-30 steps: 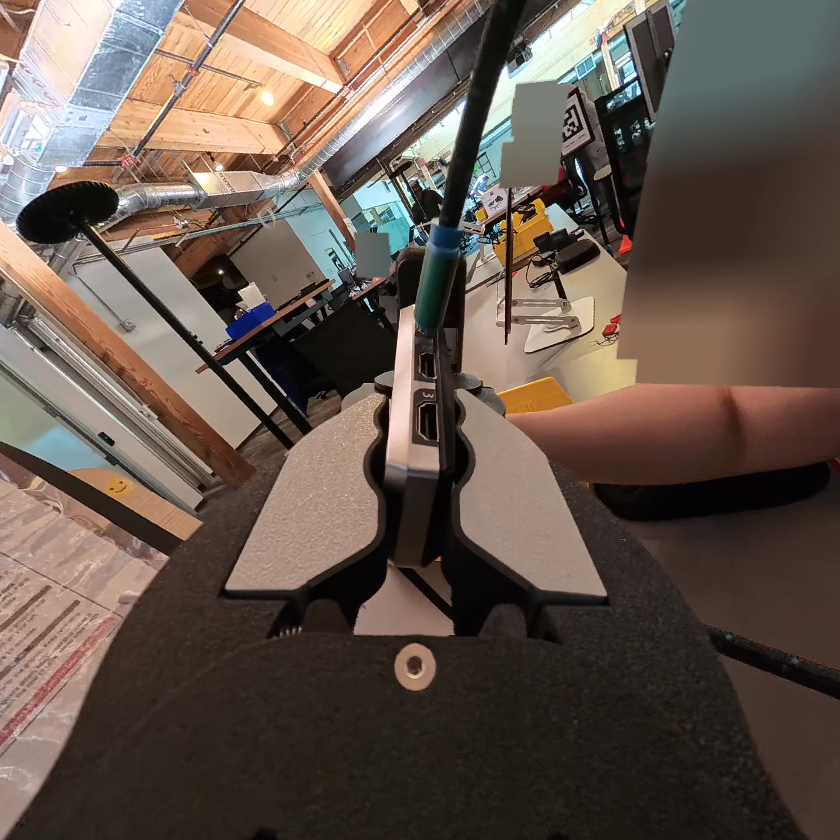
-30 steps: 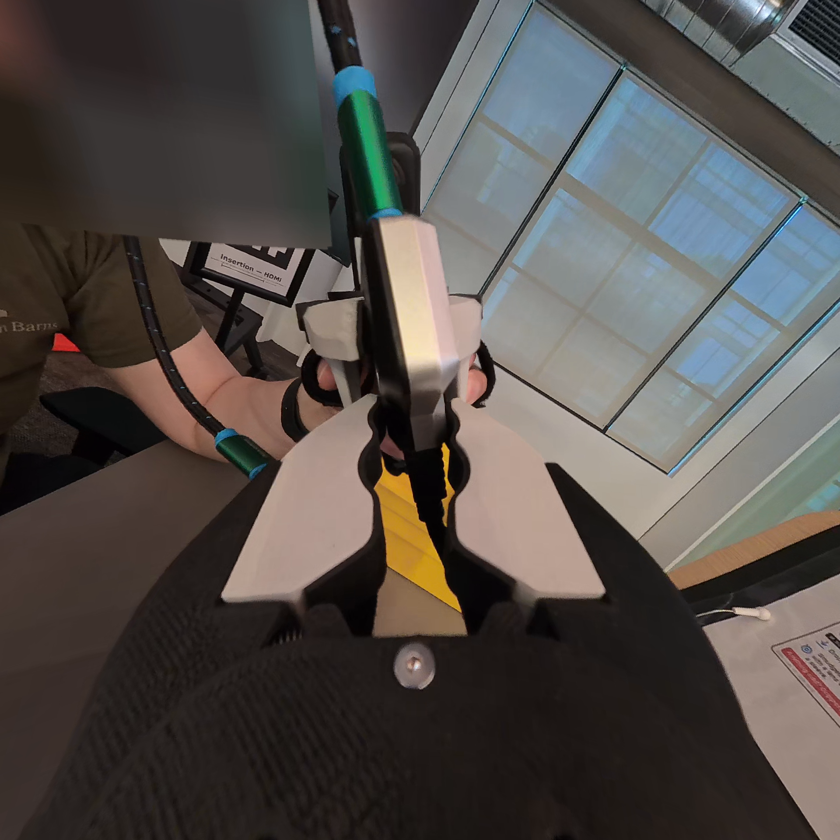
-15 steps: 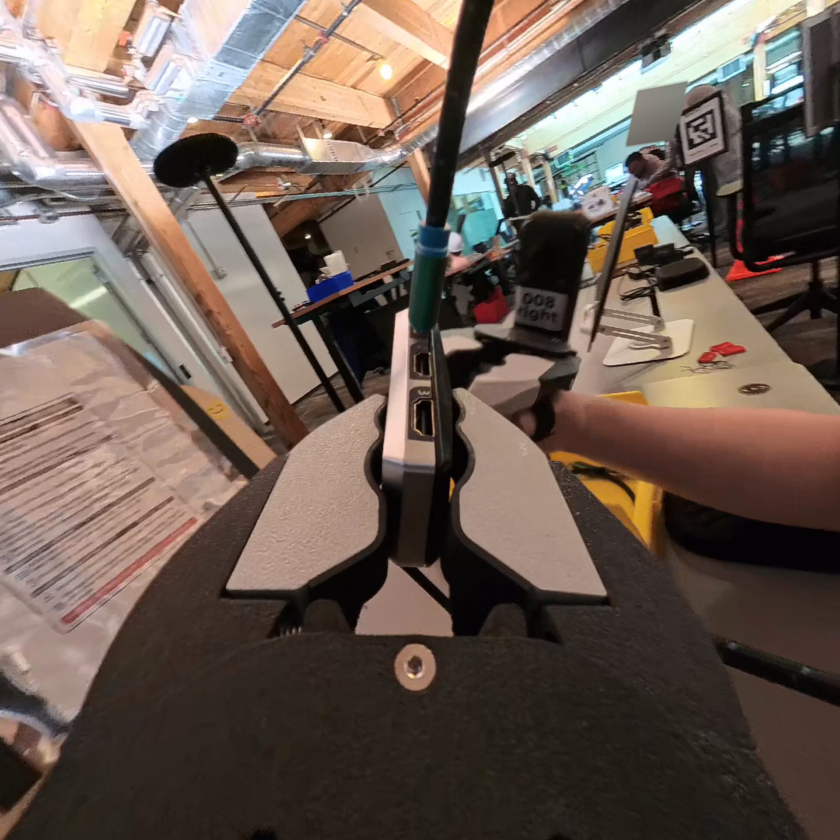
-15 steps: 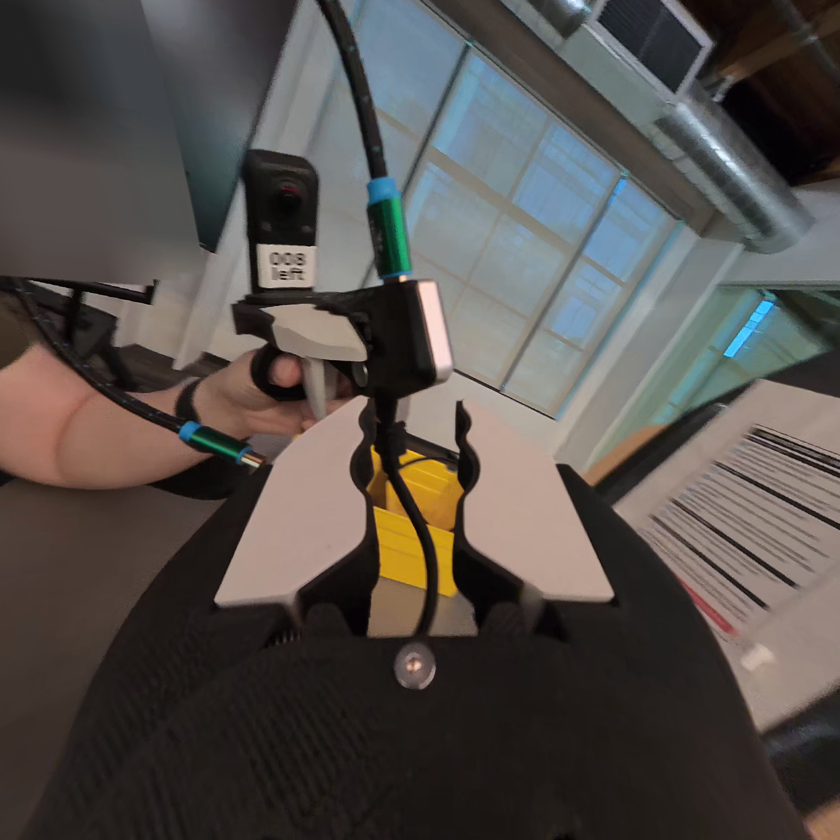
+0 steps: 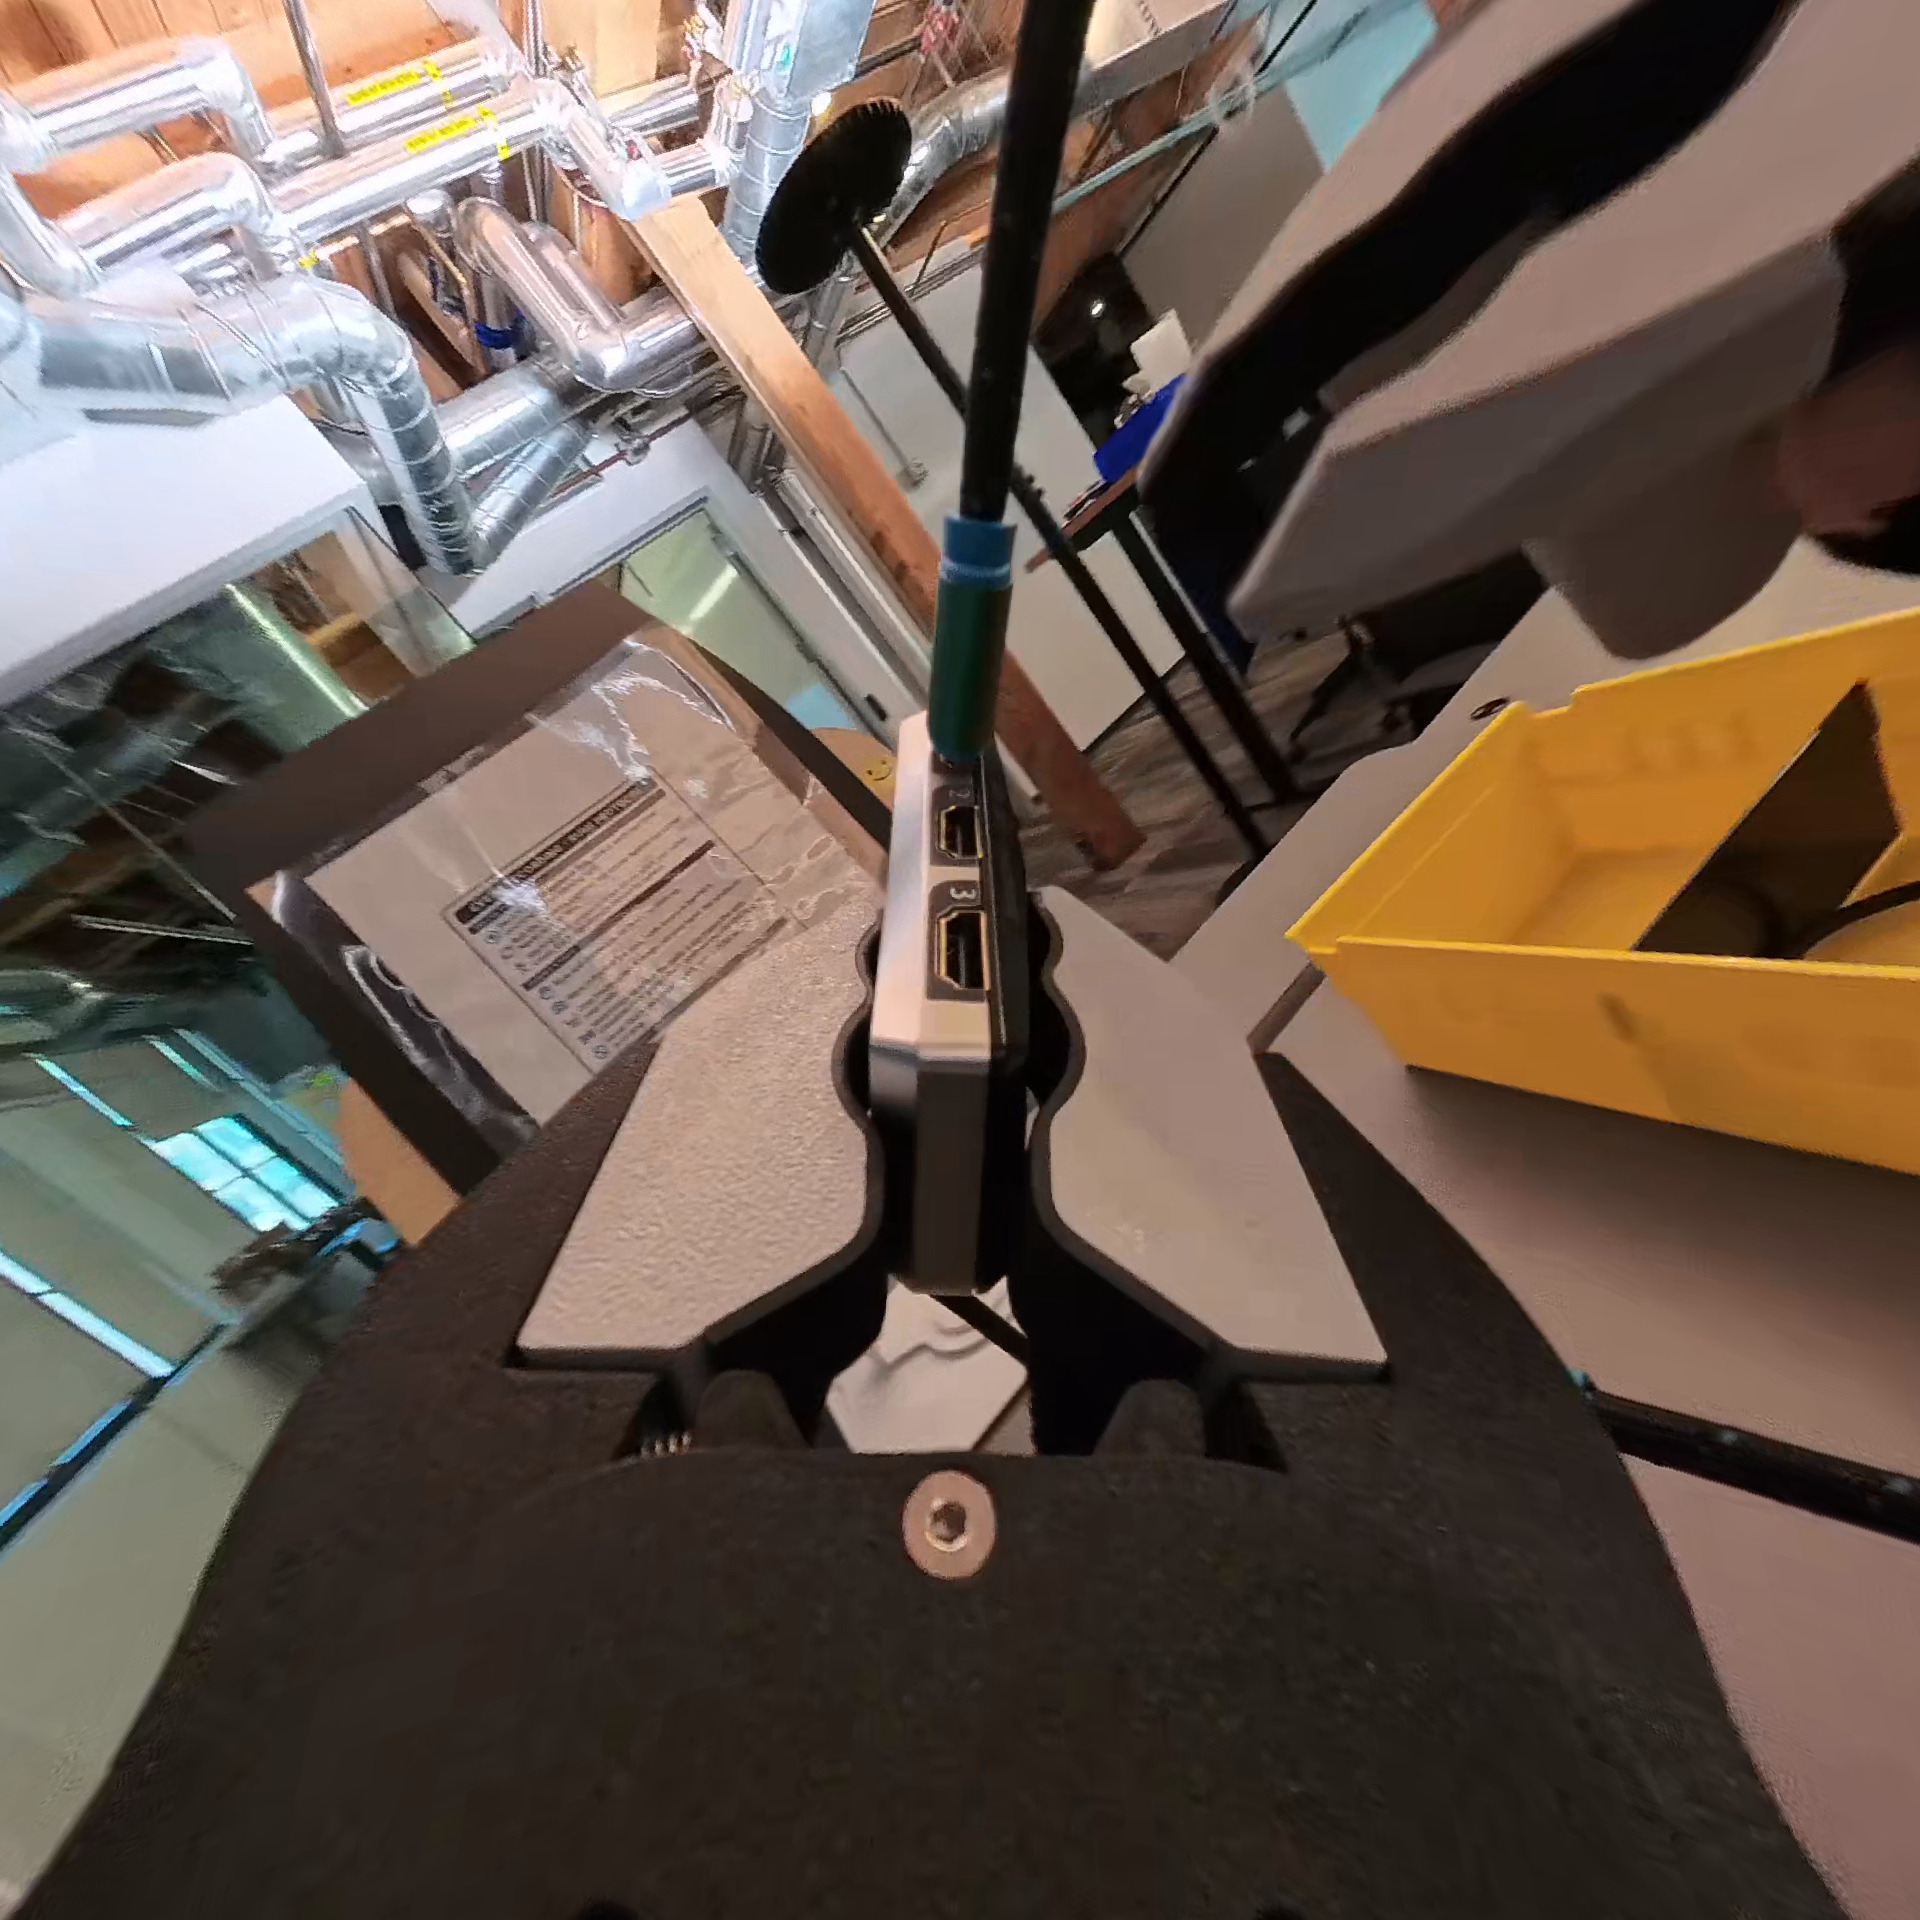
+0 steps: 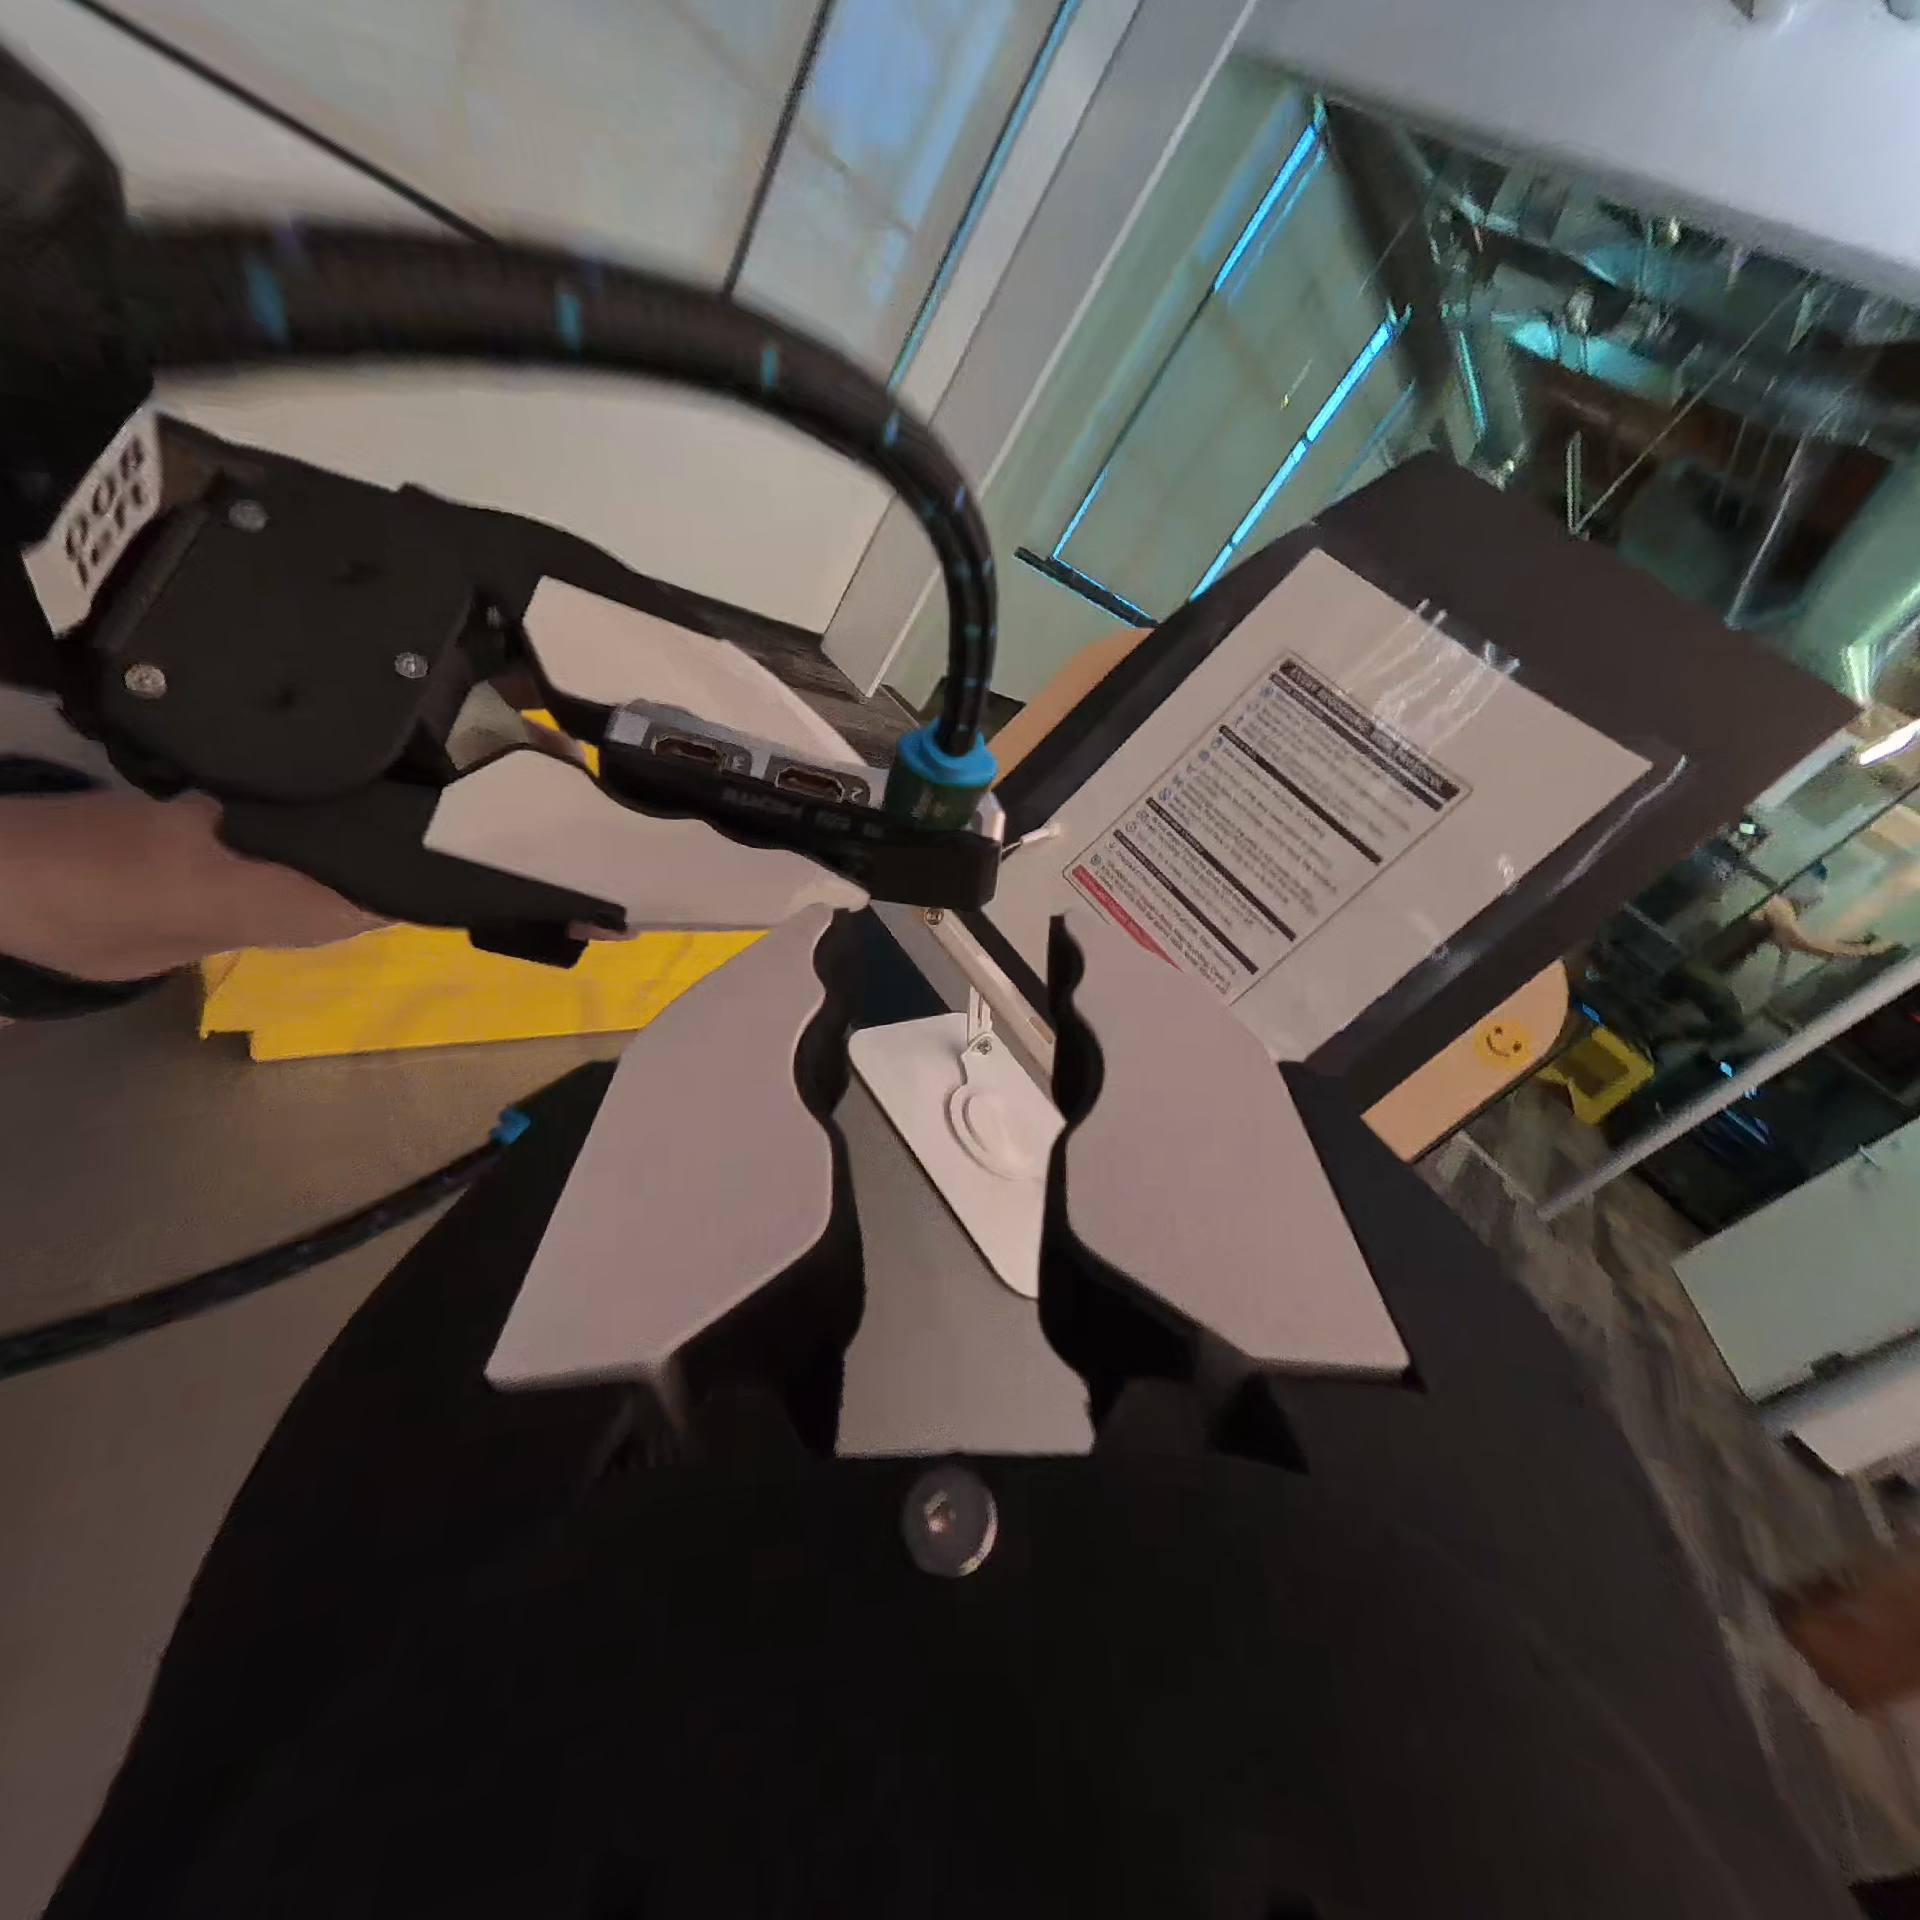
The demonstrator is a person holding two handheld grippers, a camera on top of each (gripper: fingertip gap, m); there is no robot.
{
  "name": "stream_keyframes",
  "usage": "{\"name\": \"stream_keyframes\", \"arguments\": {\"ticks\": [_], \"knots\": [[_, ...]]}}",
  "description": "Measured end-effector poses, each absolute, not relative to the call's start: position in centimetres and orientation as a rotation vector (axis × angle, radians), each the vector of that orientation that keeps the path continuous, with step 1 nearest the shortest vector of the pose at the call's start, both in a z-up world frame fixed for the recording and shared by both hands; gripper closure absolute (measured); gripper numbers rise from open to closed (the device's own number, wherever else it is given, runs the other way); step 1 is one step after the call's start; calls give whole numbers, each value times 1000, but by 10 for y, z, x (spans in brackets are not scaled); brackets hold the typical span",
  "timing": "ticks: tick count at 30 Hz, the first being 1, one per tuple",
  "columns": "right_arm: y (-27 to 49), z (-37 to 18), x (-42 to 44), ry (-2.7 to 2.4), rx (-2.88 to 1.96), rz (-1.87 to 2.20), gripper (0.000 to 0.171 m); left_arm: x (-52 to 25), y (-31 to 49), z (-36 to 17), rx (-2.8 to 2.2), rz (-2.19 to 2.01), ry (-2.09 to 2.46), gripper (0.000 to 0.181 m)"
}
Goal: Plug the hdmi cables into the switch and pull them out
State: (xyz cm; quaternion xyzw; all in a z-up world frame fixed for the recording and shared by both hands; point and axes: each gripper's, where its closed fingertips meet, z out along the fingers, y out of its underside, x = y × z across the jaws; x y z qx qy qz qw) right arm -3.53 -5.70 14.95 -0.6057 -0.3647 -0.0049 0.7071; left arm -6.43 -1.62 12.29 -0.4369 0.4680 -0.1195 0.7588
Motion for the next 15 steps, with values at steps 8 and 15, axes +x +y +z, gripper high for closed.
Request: {"name": "stream_keyframes", "arguments": {"ticks": [8,15], "knots": [[-48,144,-29,-673,-1448,35,134,-58,-14,114,-877,-13,1050,158],[-37,132,-31,-655,-1498,65,134,-50,-19,110,-827,67,1075,159]]}}
